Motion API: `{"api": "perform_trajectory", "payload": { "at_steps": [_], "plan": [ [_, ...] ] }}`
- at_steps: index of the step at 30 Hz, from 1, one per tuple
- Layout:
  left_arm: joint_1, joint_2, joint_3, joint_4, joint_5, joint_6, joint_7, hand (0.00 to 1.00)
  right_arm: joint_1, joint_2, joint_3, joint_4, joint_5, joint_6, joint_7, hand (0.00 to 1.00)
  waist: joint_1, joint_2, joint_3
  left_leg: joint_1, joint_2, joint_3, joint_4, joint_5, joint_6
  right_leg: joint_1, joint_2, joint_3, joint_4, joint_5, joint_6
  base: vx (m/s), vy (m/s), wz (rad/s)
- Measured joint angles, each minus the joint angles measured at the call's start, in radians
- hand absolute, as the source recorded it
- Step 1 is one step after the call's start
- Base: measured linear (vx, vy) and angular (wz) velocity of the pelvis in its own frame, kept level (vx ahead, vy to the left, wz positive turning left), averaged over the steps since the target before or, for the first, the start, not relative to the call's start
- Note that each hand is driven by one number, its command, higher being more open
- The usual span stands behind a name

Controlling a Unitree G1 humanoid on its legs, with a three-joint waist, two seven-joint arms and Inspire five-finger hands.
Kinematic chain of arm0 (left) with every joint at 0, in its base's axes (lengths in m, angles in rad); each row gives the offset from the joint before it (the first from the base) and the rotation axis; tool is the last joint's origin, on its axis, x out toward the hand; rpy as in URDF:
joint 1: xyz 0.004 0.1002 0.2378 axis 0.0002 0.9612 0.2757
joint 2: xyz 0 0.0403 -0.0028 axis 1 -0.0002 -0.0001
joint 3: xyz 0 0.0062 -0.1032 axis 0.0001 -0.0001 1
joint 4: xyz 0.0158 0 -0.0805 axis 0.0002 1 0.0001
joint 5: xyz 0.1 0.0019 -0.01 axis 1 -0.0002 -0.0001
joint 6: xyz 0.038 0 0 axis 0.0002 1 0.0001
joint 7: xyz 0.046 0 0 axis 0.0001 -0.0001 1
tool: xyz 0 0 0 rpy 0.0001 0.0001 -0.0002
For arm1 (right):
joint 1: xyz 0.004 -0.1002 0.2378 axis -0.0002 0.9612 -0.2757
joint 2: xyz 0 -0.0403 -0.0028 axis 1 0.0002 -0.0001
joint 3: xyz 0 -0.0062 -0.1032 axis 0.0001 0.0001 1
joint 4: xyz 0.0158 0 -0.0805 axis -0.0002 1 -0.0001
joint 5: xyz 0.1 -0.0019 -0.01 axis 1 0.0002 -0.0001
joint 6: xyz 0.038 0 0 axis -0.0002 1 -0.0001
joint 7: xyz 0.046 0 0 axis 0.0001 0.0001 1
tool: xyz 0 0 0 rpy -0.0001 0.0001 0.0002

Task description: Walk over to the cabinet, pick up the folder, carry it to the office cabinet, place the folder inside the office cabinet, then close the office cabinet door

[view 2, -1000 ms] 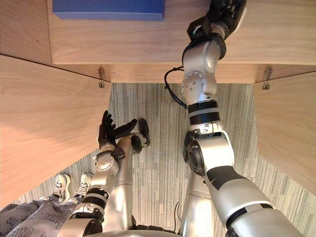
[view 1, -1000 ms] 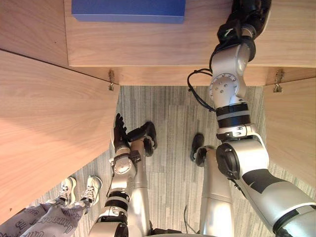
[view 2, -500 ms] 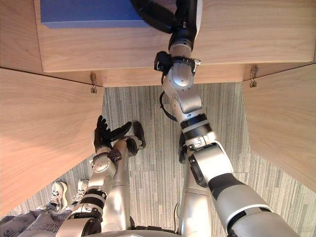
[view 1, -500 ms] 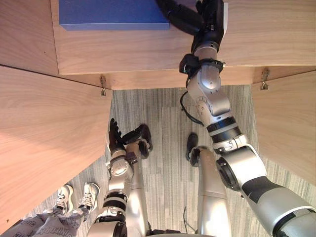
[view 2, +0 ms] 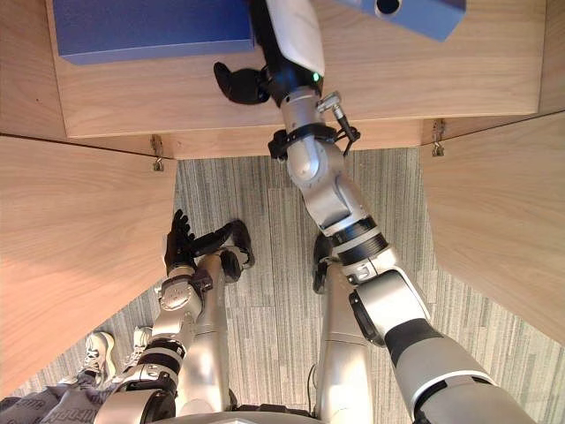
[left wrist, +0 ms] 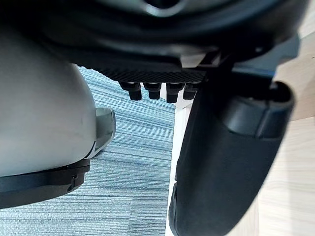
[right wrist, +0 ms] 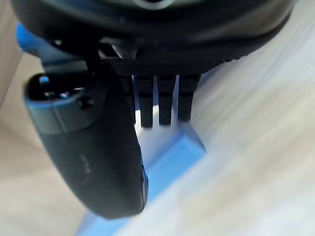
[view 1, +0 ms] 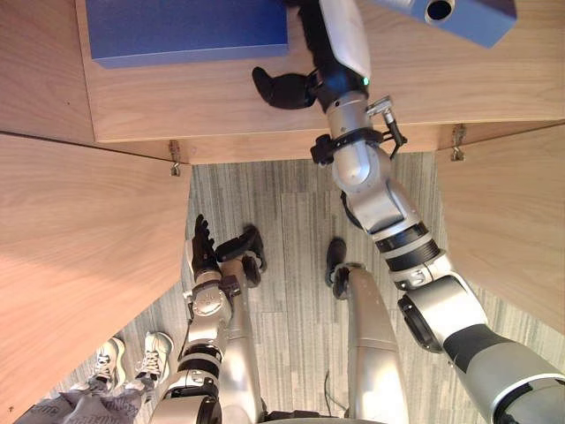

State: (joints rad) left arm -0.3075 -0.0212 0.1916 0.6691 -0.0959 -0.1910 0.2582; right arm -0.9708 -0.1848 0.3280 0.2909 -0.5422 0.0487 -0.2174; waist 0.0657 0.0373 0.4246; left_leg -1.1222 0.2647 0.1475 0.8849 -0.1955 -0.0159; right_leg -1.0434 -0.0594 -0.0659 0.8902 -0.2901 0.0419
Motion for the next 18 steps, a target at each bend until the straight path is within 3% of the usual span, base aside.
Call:
{"api": "perform_trajectory", "payload": {
  "at_steps": [2,6,11,15,18],
  "plan": [
    [0.001,0.001,0.002,-0.005,0.000,0.003,-0.007,1.00,0.021,-0.017,0.016,-0.024,0.011,0.000,0.034,0.00,0.000,-0.004,0.001,0.001,0.000,0.000,-0.002,0.000,0.000,0.002,0.000,0.000,-0.003,0.000,0.000,0.00,0.000,0.00],
    [0.019,0.010,0.006,-0.040,0.015,0.007,-0.049,1.00,0.125,-0.127,0.083,-0.160,0.244,-0.033,0.199,0.00,-0.002,-0.020,0.010,0.002,-0.002,0.000,-0.006,0.000,0.000,0.004,-0.001,-0.002,-0.007,0.000,0.001,0.00,0.000,0.00],
    [0.024,0.028,0.005,-0.043,0.019,0.004,-0.083,1.00,0.210,-0.221,0.122,-0.234,0.470,-0.064,0.327,0.00,-0.010,-0.034,0.018,0.012,-0.004,-0.001,-0.010,0.000,0.000,0.013,-0.002,-0.003,-0.010,0.000,0.001,0.00,0.000,0.00],
    [0.022,0.050,0.002,-0.044,0.019,-0.010,-0.108,1.00,0.238,-0.265,0.085,-0.315,0.502,-0.116,0.314,0.00,-0.031,-0.053,0.027,0.012,-0.008,0.000,-0.016,0.004,-0.001,0.015,-0.005,-0.004,-0.018,0.002,0.004,-0.02,0.006,0.02],
    [0.018,0.050,0.000,-0.043,0.019,-0.010,-0.105,1.00,0.238,-0.247,0.010,-0.317,0.403,-0.118,0.238,0.00,-0.030,-0.054,0.028,0.012,-0.009,0.000,-0.020,0.004,-0.001,0.015,-0.006,-0.004,-0.020,0.003,0.004,0.00,0.000,0.00]
  ]
}}
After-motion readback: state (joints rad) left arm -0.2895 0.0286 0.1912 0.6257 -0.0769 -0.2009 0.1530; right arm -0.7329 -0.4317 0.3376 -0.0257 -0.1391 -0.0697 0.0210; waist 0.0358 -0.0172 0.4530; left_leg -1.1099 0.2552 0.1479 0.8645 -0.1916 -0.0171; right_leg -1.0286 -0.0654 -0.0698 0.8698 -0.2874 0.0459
